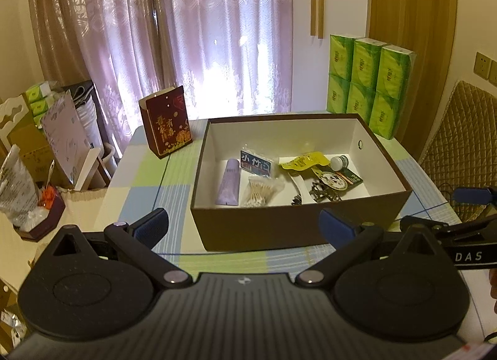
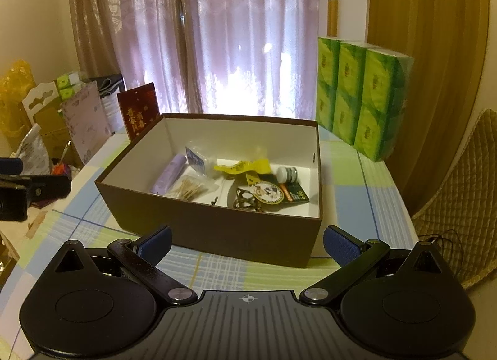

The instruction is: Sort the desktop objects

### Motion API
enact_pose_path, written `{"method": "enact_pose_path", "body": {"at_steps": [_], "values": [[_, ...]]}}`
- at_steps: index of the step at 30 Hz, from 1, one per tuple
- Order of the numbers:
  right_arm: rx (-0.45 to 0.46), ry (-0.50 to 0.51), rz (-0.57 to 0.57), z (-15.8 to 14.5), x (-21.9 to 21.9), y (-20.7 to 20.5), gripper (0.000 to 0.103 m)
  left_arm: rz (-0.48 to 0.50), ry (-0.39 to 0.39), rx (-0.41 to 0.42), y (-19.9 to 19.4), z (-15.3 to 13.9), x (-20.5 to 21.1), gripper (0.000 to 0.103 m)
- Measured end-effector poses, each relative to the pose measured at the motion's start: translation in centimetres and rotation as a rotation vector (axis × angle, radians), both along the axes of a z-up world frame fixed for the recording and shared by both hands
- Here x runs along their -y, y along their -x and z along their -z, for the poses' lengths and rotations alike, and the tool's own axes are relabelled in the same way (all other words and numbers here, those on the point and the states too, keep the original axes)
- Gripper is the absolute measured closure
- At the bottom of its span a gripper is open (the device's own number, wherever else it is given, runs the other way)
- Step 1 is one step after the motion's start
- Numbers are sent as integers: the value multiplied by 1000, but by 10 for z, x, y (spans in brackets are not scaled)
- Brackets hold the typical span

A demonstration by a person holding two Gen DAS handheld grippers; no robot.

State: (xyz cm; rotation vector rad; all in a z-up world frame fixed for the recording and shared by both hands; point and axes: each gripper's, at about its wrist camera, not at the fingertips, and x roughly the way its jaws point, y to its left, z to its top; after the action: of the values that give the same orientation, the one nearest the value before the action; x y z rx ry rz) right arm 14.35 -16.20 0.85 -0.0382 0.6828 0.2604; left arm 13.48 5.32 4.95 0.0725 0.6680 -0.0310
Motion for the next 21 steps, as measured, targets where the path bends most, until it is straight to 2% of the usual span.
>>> {"method": "enact_pose_path", "body": {"at_steps": [21], "values": [[3, -18, -69, -1, 29, 19, 2, -60, -26, -11, 37, 3, 34, 1]]}}
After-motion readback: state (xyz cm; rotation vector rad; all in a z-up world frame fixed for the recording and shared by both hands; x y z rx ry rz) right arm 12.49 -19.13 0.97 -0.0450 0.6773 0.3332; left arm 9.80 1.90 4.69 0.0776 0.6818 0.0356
